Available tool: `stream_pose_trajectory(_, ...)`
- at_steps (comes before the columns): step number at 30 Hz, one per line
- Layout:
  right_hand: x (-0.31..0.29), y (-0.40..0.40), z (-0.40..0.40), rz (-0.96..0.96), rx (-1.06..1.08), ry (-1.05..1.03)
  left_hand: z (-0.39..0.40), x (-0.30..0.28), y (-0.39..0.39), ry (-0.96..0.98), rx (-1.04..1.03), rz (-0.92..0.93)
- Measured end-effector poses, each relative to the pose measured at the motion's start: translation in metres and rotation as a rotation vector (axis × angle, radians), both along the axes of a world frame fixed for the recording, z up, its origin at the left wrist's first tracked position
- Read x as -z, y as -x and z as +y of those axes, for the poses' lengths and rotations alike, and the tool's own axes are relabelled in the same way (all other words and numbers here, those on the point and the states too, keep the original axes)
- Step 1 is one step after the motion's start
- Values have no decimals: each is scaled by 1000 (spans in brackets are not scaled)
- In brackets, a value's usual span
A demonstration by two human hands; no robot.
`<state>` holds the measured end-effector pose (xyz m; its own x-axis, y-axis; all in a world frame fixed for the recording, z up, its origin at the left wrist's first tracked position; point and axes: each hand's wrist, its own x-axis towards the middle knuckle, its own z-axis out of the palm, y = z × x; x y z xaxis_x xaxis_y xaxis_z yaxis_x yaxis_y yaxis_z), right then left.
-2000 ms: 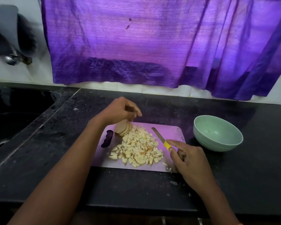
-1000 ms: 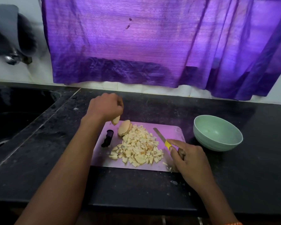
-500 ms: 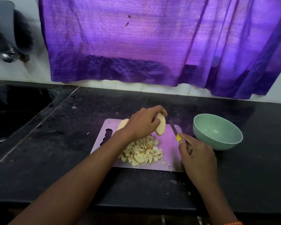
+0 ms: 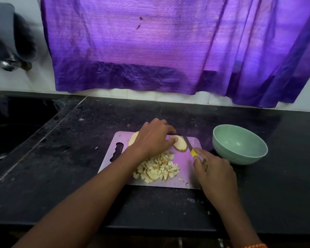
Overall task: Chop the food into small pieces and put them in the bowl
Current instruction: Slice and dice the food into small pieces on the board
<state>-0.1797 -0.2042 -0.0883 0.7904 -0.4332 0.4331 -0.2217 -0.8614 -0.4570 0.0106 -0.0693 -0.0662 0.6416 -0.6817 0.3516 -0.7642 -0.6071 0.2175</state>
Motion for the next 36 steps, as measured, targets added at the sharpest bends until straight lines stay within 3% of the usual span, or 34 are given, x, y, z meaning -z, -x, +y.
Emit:
stream_pose_trajectory(3,-1,-1,1,125,6,82,-5,5,4,-96,20,28)
stream_pose_trajectory(6,-2,-2,2,123,-8,43,-7,8,6,-159,26,29)
stream_pose_trajectory(11,-3,1,1,-24,-49,-95,-7,5,5,-145,24,66)
stream_pose_trajectory(18,-8,0,5,153,-2,144,-4,6,-1,-86,62,179)
stream_pose_trajectory(36,-11,-3,11,175,-7,163,-8,17,-7,-115,64,188)
